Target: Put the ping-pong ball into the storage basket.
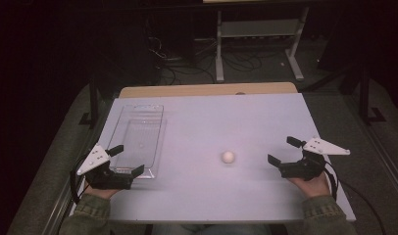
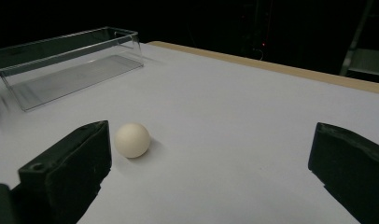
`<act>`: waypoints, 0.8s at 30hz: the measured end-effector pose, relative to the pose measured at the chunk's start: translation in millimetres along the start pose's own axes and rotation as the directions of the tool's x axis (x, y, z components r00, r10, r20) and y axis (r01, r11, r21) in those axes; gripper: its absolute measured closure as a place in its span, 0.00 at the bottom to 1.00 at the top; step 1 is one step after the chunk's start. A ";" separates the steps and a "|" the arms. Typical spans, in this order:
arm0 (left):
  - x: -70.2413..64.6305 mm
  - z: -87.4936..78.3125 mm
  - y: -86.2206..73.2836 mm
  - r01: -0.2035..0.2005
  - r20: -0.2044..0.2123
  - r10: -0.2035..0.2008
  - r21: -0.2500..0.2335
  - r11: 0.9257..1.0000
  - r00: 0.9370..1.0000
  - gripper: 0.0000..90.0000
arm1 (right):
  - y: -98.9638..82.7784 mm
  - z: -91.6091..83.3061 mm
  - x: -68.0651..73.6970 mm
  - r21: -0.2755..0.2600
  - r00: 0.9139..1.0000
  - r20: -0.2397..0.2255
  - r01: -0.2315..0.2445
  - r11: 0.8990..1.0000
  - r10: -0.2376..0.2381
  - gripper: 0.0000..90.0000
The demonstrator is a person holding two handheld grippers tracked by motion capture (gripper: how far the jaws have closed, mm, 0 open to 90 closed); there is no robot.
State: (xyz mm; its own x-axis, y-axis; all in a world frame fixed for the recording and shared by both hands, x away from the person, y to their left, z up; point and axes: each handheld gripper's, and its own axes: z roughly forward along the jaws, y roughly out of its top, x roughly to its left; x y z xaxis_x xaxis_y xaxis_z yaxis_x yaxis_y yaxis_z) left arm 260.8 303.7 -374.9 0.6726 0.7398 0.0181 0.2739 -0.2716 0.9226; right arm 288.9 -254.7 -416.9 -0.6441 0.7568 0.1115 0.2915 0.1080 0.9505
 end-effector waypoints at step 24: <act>-16.1 38.5 46.4 -0.145 0.115 0.131 0.125 0.982 0.985 0.00 | 1.1 -1.4 0.1 -0.009 1.000 -0.016 -0.002 1.000 0.001 0.00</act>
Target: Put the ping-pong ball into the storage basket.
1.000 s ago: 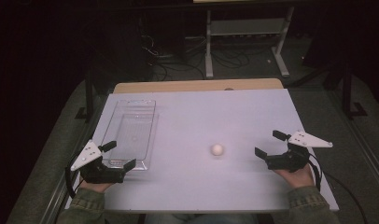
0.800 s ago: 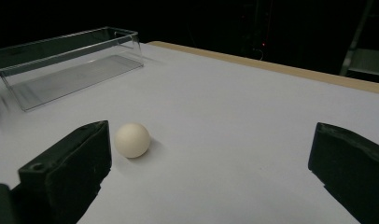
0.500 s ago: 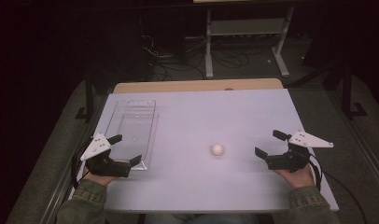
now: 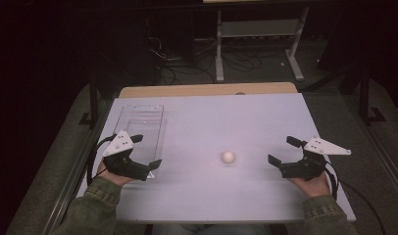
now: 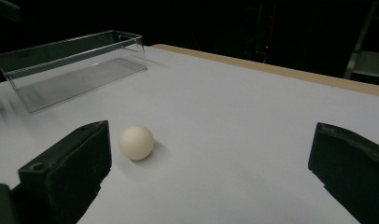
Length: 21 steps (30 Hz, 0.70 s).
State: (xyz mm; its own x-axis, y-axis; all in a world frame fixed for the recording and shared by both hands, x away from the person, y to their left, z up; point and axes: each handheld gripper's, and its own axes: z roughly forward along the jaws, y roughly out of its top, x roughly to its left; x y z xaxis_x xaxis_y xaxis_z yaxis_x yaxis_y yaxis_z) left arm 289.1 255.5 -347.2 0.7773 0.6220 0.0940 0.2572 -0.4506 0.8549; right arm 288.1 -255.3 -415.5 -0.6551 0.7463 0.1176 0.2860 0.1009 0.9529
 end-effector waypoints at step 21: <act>-2.1 33.7 26.3 -0.082 0.107 0.069 0.126 0.989 0.992 0.00 | -0.4 0.8 0.2 0.004 1.000 -0.008 0.002 1.000 -0.002 0.00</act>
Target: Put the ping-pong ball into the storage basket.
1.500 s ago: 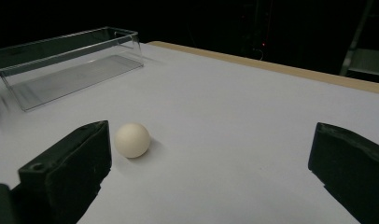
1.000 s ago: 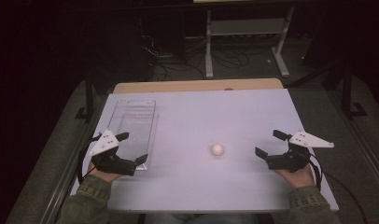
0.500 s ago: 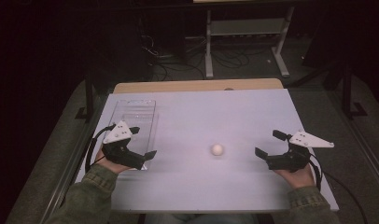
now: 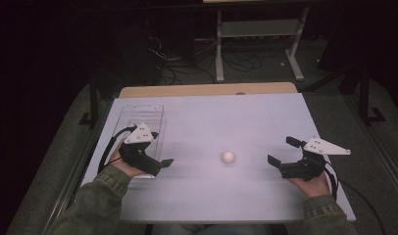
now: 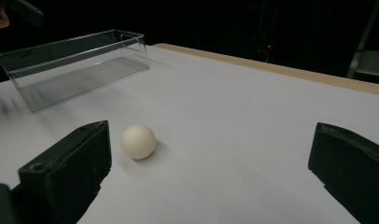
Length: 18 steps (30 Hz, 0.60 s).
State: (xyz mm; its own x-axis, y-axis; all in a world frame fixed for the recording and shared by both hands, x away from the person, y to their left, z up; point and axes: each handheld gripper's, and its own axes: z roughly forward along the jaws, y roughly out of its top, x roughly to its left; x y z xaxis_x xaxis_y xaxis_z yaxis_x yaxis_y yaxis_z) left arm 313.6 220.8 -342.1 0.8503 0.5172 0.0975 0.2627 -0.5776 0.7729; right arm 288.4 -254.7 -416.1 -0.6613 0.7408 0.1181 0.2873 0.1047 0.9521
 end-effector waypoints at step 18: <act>-1.8 34.5 22.5 -0.029 0.068 0.024 0.067 0.997 0.997 0.00 | 0.0 0.4 0.9 0.002 1.000 -0.009 0.002 1.000 -0.002 0.00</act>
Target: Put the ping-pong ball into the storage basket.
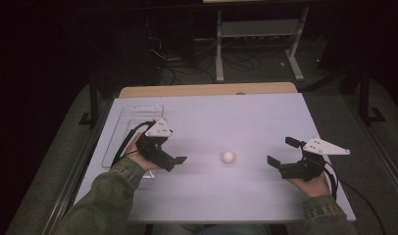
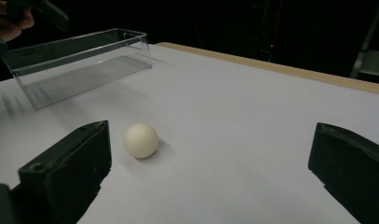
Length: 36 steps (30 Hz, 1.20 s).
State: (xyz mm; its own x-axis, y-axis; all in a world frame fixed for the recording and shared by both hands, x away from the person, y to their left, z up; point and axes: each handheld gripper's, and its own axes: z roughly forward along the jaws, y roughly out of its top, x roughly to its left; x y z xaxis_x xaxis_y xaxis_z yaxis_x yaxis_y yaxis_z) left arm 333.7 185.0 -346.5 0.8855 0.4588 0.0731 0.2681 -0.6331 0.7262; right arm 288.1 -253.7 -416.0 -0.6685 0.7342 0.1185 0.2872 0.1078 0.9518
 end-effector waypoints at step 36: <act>-9.2 59.5 41.0 -0.101 0.114 0.089 0.100 0.990 0.990 0.00 | -0.4 -1.0 2.0 -0.006 1.000 -0.010 0.009 1.000 -0.009 0.00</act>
State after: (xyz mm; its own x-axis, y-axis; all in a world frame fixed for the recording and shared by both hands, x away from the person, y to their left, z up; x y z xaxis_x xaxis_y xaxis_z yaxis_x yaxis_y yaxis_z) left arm 359.1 117.7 -358.1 0.9433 0.3267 0.0591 0.2142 -0.7350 0.6433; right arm 286.0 -252.9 -415.9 -0.6776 0.7267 0.1130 0.2770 0.1099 0.9546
